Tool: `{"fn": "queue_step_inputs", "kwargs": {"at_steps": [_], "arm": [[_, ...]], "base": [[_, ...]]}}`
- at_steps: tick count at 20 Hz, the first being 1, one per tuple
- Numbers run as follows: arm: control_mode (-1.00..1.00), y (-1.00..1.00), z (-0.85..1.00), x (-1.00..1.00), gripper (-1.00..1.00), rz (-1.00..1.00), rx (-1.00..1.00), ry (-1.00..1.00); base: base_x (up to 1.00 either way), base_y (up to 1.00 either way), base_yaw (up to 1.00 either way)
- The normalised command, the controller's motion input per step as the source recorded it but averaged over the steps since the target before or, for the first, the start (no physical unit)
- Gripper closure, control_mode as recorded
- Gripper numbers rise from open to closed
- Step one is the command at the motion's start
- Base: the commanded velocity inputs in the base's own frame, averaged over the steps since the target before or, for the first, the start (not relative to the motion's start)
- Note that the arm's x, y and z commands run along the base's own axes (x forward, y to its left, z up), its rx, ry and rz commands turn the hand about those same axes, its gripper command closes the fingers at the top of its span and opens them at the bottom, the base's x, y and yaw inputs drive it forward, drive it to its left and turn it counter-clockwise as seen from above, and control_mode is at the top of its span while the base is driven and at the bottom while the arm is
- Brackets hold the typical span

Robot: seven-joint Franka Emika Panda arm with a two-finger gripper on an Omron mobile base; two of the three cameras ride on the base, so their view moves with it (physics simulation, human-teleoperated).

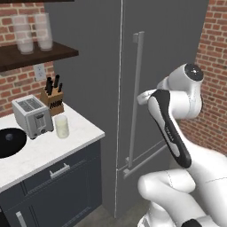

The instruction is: Grab a lemon wedge from the fridge and one ice cube from the ice bowl, and put them in the glass of lemonade.

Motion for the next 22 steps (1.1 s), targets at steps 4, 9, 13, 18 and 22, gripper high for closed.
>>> {"fn": "queue_step_inputs", "kwargs": {"at_steps": [4, 9, 13, 18, 22], "arm": [[-1.00, -0.01, 0.00, 0.36, -1.00, 0.00, 0.04, 0.00], [-1.00, 0.00, -0.01, 0.67, -1.00, 0.00, 0.02, 0.00], [-1.00, 0.00, -0.17, 0.72, -1.00, 0.00, 0.00, 0.00], [-1.00, 0.00, -0.24, 0.45, -1.00, 0.01, 0.00, 0.00], [-1.00, 0.00, -0.29, 0.31, -1.00, 0.04, 0.03, 0.00]], "base": [[0.00, 0.00, 0.00], [0.00, 0.00, 0.00], [0.00, 0.00, 0.00], [0.00, 0.00, 0.00], [0.00, 0.00, 0.00]]}}
